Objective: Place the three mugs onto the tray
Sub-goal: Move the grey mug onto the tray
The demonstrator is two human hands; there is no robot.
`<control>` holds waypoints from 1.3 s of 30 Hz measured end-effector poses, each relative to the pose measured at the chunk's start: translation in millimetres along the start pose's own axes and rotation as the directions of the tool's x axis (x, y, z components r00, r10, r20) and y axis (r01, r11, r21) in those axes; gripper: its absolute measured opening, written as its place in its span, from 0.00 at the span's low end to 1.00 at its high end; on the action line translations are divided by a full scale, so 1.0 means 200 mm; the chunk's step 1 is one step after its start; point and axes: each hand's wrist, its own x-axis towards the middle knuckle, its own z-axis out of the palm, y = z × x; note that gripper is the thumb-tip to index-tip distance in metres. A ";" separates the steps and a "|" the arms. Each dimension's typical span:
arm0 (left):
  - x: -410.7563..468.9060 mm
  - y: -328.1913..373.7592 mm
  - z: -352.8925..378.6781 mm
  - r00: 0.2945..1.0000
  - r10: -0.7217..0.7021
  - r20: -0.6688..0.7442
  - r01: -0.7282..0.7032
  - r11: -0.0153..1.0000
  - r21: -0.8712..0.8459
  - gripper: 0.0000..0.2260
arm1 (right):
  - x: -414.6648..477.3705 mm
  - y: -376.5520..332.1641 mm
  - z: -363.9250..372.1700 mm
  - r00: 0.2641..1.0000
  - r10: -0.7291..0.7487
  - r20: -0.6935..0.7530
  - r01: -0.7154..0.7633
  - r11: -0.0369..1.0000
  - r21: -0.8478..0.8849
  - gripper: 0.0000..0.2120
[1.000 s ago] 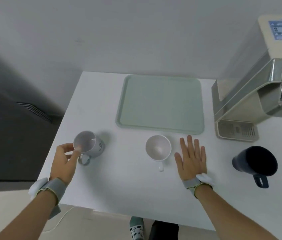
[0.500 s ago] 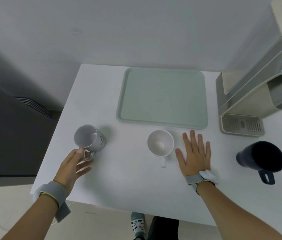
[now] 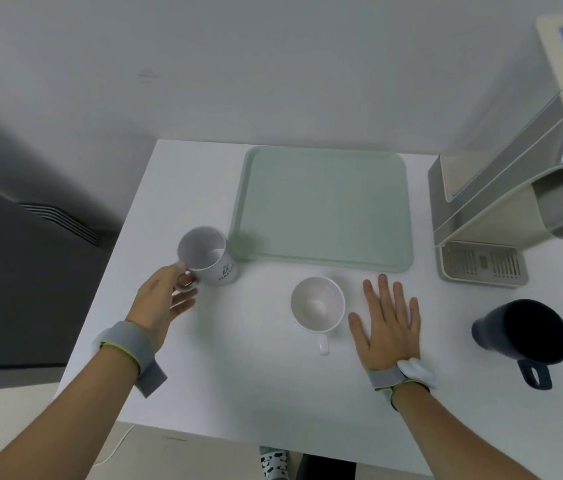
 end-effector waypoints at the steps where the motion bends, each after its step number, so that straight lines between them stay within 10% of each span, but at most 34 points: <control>1: 0.02 0.05 0.05 1.000 0.016 0.012 -0.016 1.000 0.002 0.11 | 0.00 0.00 0.00 1.000 -0.003 -0.002 0.003 1.000 0.003 0.31; 28: 0.44 0.28 0.74 0.997 0.079 0.016 -0.079 0.997 -0.015 0.14 | 0.02 0.02 0.02 1.000 -0.023 -0.020 0.022 1.000 -0.011 0.33; 39: 0.33 0.22 0.66 0.963 0.264 -0.052 -0.239 0.930 0.280 0.17 | 0.03 0.01 0.01 1.000 -0.015 0.015 0.016 1.000 -0.019 0.33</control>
